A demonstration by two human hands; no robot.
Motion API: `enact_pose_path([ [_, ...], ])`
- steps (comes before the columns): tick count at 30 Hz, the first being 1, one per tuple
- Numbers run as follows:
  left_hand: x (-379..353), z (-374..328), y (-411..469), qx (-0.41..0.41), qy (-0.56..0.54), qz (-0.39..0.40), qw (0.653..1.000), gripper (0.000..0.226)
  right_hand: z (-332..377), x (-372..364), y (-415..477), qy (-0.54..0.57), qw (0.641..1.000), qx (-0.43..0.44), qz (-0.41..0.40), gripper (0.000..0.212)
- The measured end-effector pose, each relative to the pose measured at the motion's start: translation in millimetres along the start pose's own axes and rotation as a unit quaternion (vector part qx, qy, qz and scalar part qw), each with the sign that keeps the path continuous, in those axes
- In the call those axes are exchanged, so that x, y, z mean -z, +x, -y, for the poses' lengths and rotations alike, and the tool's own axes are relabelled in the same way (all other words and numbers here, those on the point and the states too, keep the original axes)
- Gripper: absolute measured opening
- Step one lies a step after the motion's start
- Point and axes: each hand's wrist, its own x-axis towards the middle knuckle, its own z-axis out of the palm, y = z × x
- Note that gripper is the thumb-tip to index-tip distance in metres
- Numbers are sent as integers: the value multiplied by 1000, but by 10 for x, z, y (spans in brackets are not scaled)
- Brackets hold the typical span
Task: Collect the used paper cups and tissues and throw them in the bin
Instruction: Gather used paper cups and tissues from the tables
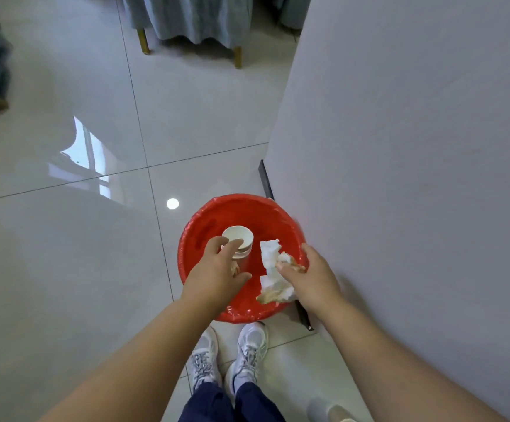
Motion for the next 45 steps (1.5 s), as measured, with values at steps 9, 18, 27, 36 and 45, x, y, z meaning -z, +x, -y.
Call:
enact_pose_path([
  [9, -203, 57, -15, 111, -102, 15, 988, 36, -157, -15, 40, 16, 999, -4, 38, 49],
  [18, -147, -46, 126, 119, -114, 55, 985, 70, -134, -10, -7, 45, 999, -1, 24, 31],
  [27, 242, -195, -432, 103, -121, 69, 985, 30, 58, 130, -612, 106, 994, 12, -8, 12],
  [36, 797, -436, -1435, 2, -146, 92, 985, 15, 173, 101, -1843, 192, 978, 16, -81, 6],
  [45, 937, -794, -2399, -142, -83, 165, 973, 14, -221, -6, -3214, 317, 925, -2, -210, 6],
])
